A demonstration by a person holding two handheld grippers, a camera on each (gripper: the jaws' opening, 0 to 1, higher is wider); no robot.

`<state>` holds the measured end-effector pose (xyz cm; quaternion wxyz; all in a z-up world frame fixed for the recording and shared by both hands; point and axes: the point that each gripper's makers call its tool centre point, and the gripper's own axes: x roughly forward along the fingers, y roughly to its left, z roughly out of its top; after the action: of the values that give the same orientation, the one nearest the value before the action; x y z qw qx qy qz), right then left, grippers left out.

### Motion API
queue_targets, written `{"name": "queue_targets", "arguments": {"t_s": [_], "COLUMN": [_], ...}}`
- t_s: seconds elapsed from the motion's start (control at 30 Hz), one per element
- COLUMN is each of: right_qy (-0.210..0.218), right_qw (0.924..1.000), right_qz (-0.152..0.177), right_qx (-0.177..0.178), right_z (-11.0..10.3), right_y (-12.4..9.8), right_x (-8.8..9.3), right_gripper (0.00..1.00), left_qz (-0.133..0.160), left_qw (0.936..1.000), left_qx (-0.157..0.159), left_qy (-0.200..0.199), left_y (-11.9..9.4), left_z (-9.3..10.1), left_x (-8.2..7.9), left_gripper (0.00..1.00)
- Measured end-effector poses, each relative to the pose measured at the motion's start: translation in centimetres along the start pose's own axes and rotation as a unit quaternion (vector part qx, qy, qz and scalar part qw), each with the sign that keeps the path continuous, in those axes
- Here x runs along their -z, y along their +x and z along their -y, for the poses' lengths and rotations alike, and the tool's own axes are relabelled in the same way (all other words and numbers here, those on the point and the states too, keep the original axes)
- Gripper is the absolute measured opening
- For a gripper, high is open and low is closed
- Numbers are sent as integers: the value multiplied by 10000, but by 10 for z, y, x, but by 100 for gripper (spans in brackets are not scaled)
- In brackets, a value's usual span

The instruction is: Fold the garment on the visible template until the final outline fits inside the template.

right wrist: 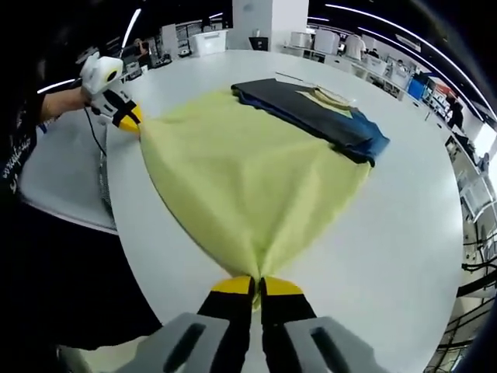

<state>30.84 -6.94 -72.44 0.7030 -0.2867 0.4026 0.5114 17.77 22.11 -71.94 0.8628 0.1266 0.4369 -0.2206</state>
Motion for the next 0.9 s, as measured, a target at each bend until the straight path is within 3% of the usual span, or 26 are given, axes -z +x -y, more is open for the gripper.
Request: {"name": "queue_targets", "arguments": {"t_s": [0.9], "right_qy": [97], "right_qw": [9998], "right_qz": [-56], "right_qx": [-143], "right_z": [-38], "right_y": [-13], "right_x": [26], "right_gripper": [0], "left_qz": [-224], "left_qw": [9996], "left_qx": [158], "left_qy": [-35], "left_y": [-19], "left_z": [41], "left_x": [28], "left_gripper": [1]}}
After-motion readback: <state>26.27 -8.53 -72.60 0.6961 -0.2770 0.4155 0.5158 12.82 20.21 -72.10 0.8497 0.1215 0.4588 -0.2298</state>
